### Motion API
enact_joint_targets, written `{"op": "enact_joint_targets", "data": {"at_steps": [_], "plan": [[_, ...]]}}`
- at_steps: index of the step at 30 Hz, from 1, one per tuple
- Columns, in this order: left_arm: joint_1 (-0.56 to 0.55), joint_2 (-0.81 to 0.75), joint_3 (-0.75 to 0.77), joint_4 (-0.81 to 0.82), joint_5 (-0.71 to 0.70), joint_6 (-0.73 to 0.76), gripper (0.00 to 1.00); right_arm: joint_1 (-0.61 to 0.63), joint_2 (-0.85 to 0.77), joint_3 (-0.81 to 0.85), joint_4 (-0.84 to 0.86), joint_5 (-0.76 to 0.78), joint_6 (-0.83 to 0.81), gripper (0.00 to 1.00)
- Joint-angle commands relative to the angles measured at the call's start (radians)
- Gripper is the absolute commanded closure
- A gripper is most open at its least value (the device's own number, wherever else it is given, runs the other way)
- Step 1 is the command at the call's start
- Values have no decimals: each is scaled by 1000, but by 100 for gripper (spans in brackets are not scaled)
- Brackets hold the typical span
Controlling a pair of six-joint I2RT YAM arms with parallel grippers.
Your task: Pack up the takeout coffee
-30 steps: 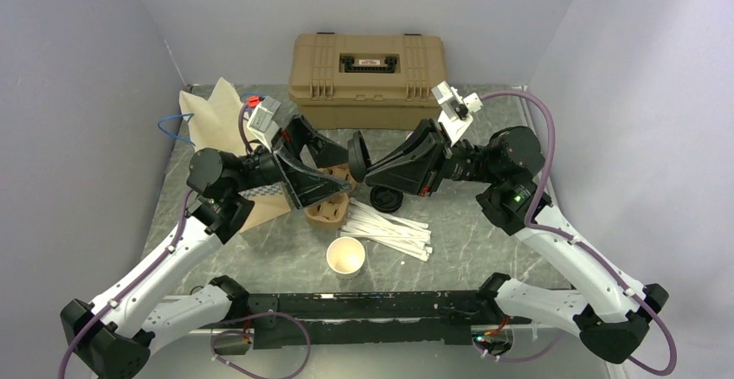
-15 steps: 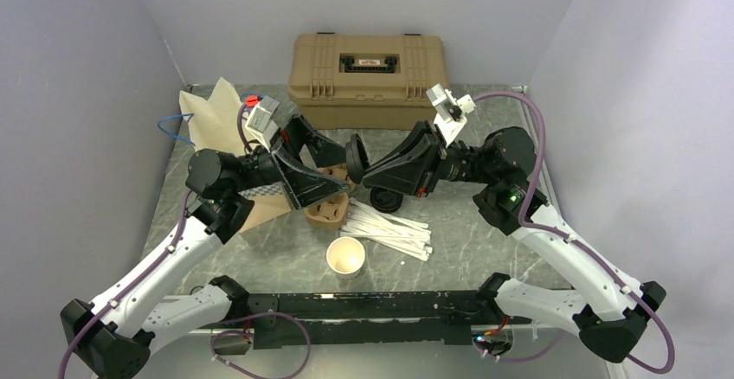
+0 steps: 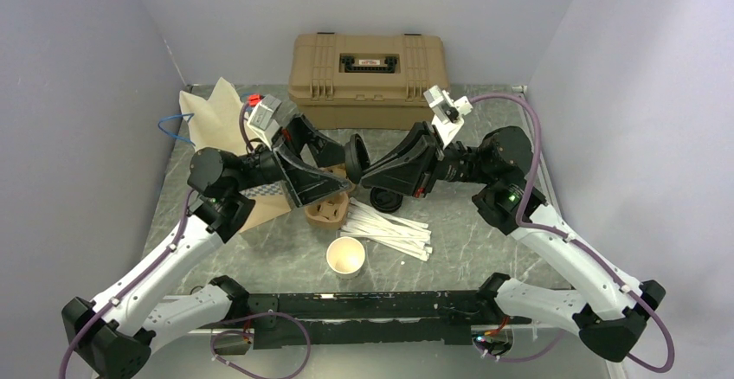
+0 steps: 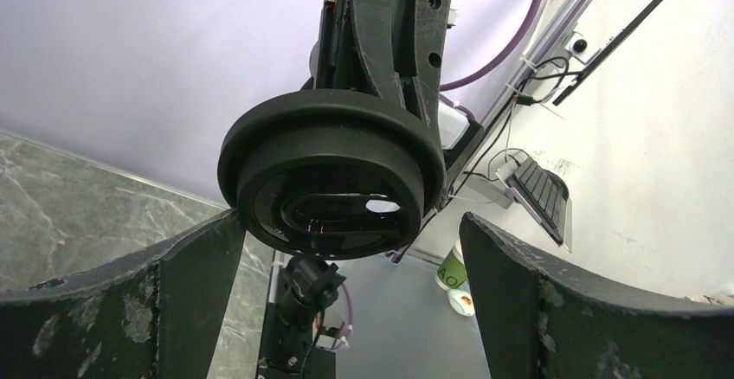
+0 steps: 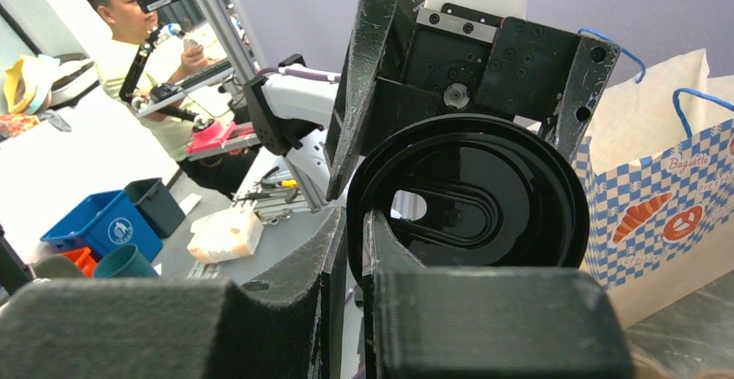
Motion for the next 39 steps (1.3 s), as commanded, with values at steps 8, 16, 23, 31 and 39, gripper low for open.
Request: {"op": "enact_joint_targets", "data": {"at_steps": [8, 16, 23, 31, 39], "plan": [[-4, 6, 42, 41, -7, -17, 1, 0, 11, -10, -33, 44, -59, 93], [-4, 19, 41, 67, -1, -26, 11, 0, 0, -10, -40, 51, -67, 93], [-4, 28, 38, 85, 6, -35, 22, 0, -13, -16, -35, 58, -69, 93], [-3, 31, 31, 126, 17, -58, 23, -1, -24, -15, -44, 66, -73, 94], [-4, 34, 28, 148, 19, -69, 26, 0, -20, -19, -32, 63, -66, 94]]}}
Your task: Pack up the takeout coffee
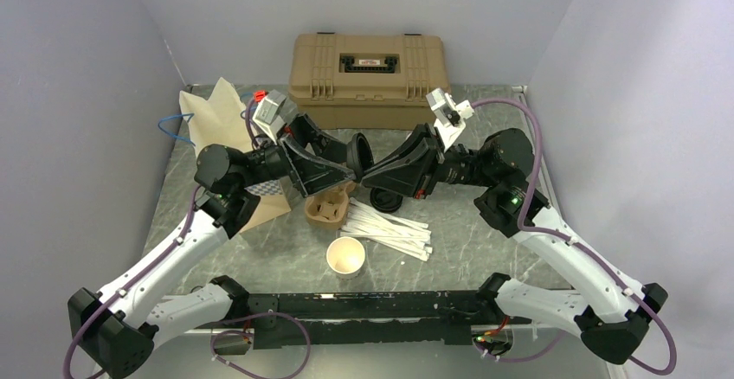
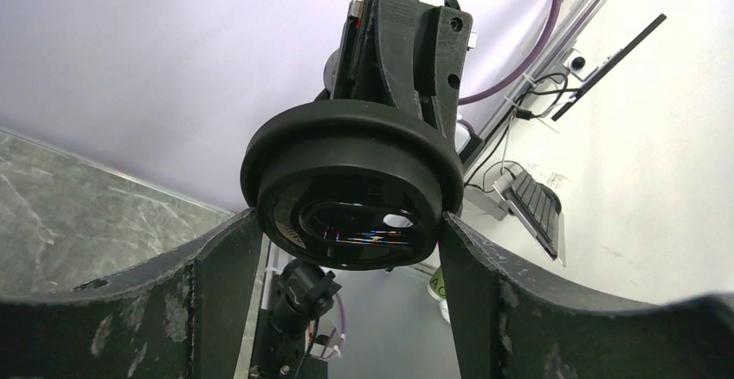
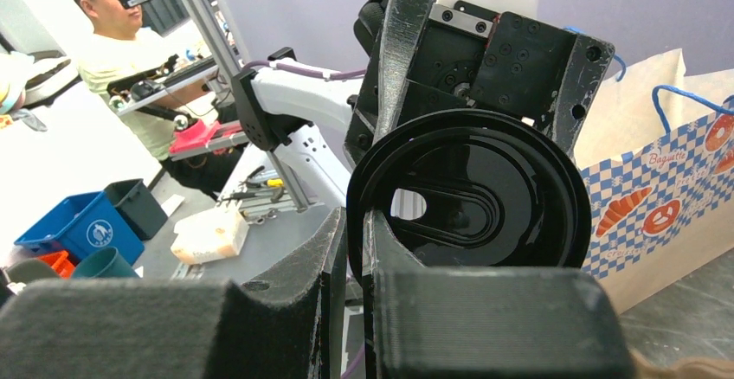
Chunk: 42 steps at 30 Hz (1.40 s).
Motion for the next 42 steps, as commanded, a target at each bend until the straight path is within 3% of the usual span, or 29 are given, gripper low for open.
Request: {"op": "enact_joint_targets", "data": {"at_steps": [1, 11, 17, 21, 27, 35, 42], "plan": [[-4, -10, 30, 101, 38, -25, 26, -3, -3, -7, 8, 31, -14, 94], [-4, -10, 34, 75, 35, -5, 38, -4, 0, -4, 3, 35, -17, 90], [-4, -26, 29, 18, 14, 31, 41, -3, -21, -4, -15, 58, -29, 52], [-3, -28, 28, 8, 8, 39, 41, -4, -45, 5, -54, 77, -53, 40], [-4, -40, 33, -65, 6, 84, 42, -4, -104, 28, -142, 117, -108, 29], [-4, -95, 91, -417, -44, 306, 43, -4, -199, 61, -412, 277, -256, 27], [-4, -77, 273, -924, -115, 520, 44, -4, -237, 50, -624, 489, -350, 28]]}}
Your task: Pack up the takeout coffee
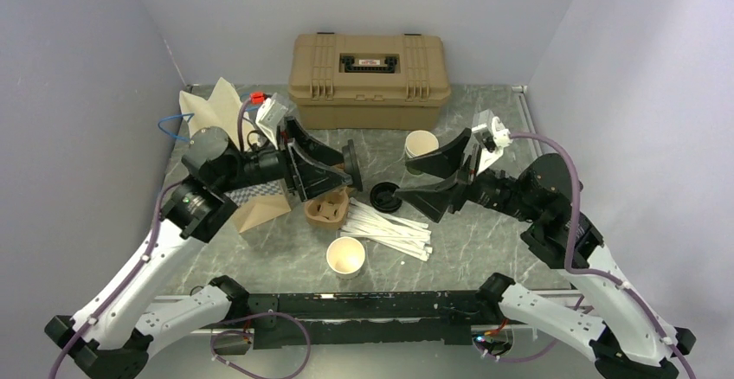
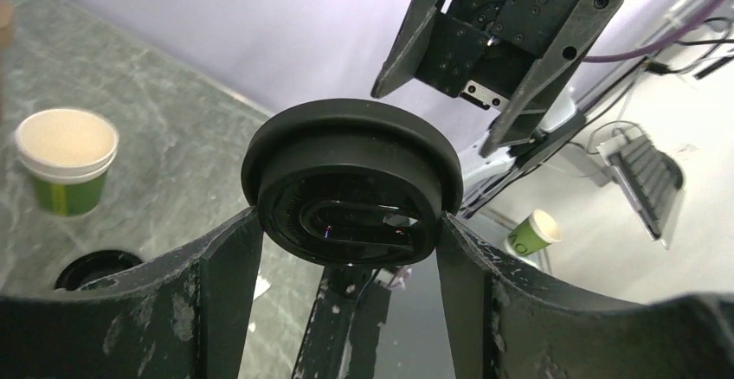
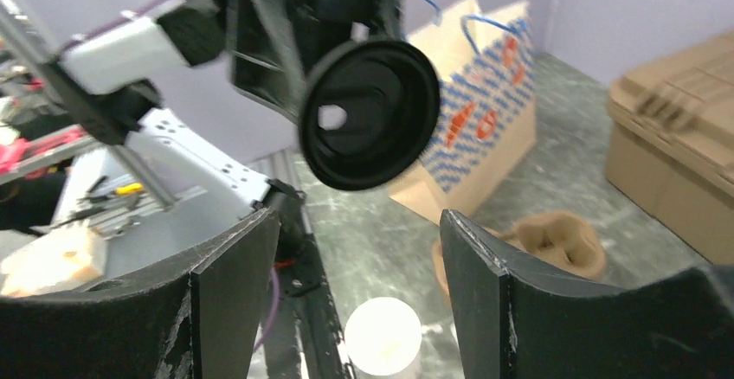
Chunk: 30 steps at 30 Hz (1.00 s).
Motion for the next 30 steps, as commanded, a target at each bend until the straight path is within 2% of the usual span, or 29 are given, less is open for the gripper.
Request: {"op": "enact_joint_targets", "data": {"at_steps": [1, 6, 8, 15, 24, 28, 30], "plan": [[-3, 12, 146, -384, -64, 190, 44, -3, -10, 25, -183, 201, -93, 29], [-7, 125, 342, -757, -98, 289, 46, -2, 15, 11, -297, 316, -117, 31], [-16, 151, 390, -859, -141, 307, 47, -3, 22, -6, -318, 360, -117, 31], [-61, 220, 496, -1074, -247, 299, 48, -1, 70, -67, -384, 488, -87, 35], [-316, 383, 588, -1318, -586, 216, 52, 6, 121, -144, -419, 618, -56, 37], [-367, 434, 593, -1376, -730, 175, 52, 9, 153, -181, -425, 673, -35, 37], [-398, 460, 588, -1386, -737, 155, 53, 12, 166, -193, -433, 692, -26, 38]]}}
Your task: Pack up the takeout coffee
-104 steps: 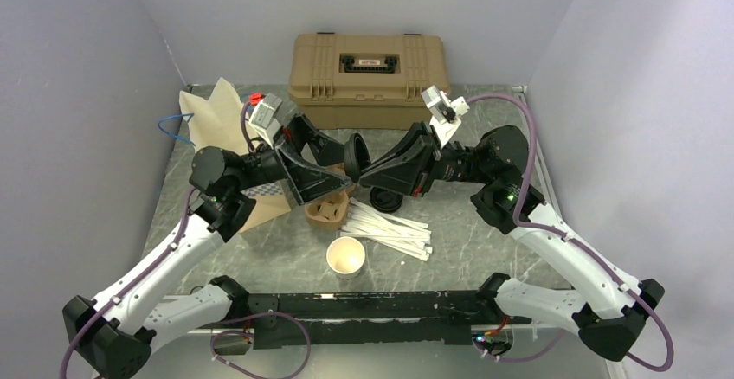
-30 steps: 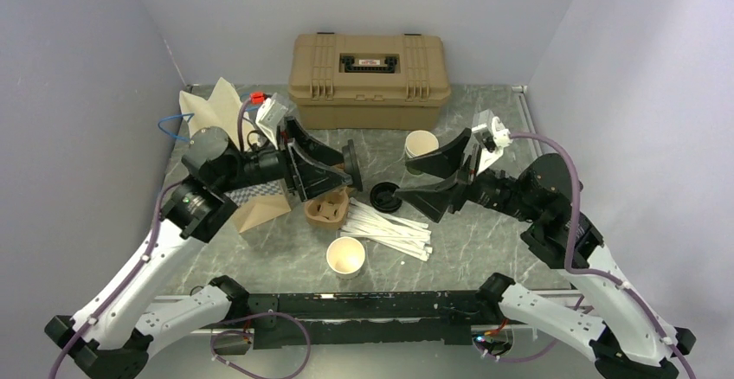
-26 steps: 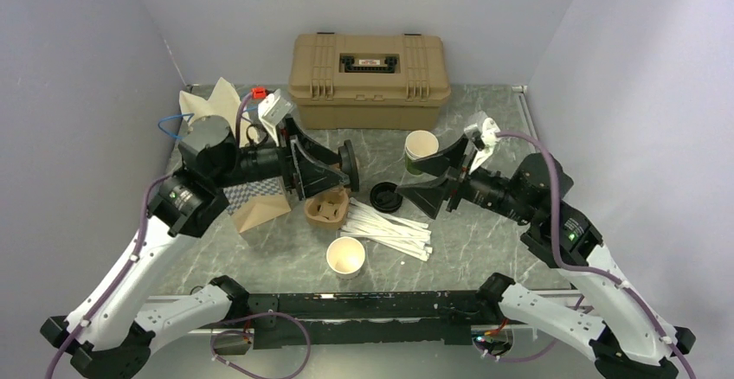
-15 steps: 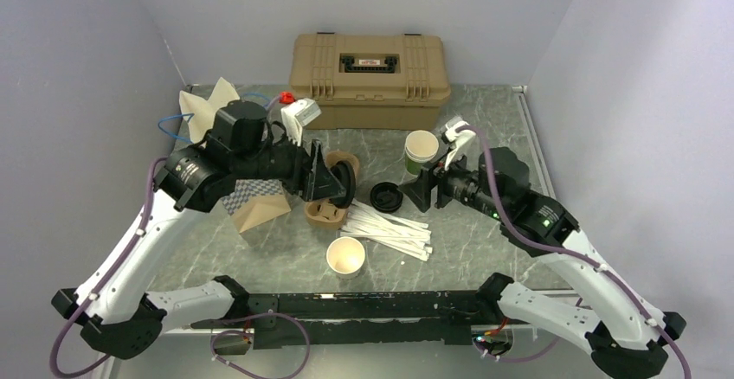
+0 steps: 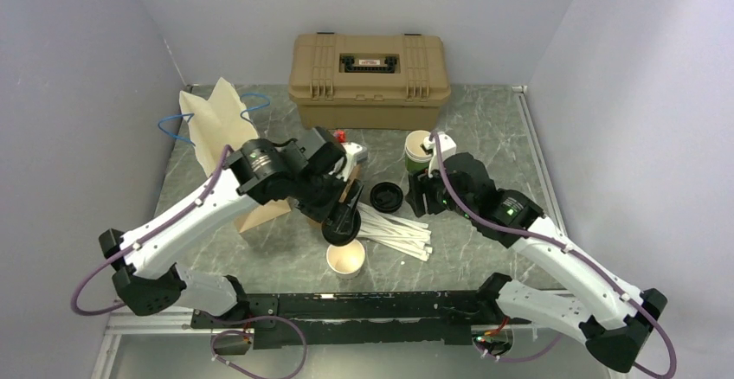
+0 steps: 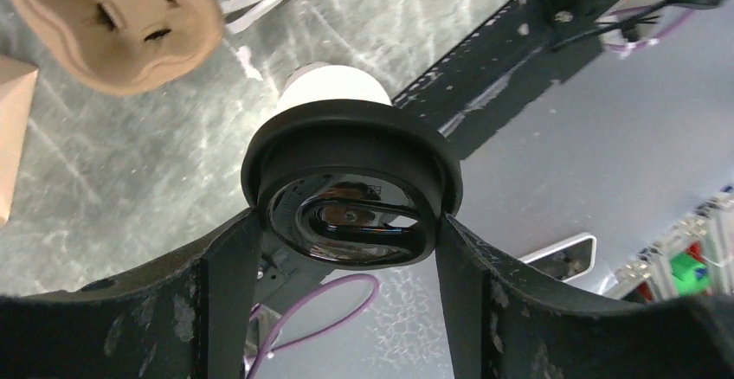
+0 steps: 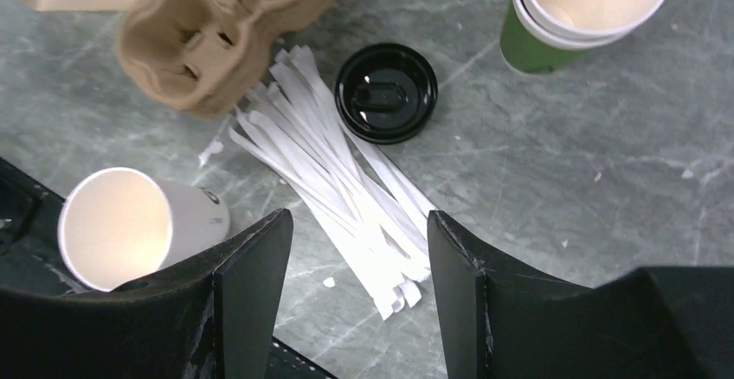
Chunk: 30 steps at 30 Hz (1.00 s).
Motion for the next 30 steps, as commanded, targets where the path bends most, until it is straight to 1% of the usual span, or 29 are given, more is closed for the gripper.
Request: {"op": "enact_joint_targets", "data": {"at_steps": [1, 7, 14, 20, 24, 26, 30], "plan": [[-57, 34, 24, -76, -165, -71, 53, 10, 21, -27, -14, 92, 38, 38], [-111, 75, -45, -45, -191, -114, 53, 16, 30, -57, 2, 85, 58, 38], [-148, 137, -101, 2, -195, -140, 54, 16, 67, -82, -11, 162, 114, 39], [-156, 191, -108, 14, -214, -136, 54, 16, 73, -101, -14, 194, 148, 39], [-158, 219, -122, 27, -188, -123, 54, 16, 68, -105, -21, 201, 157, 39], [-158, 230, -122, 12, -197, -125, 53, 16, 60, -108, -22, 204, 161, 39], [-158, 232, -141, 18, -185, -126, 51, 16, 51, -115, -22, 204, 164, 38]]}}
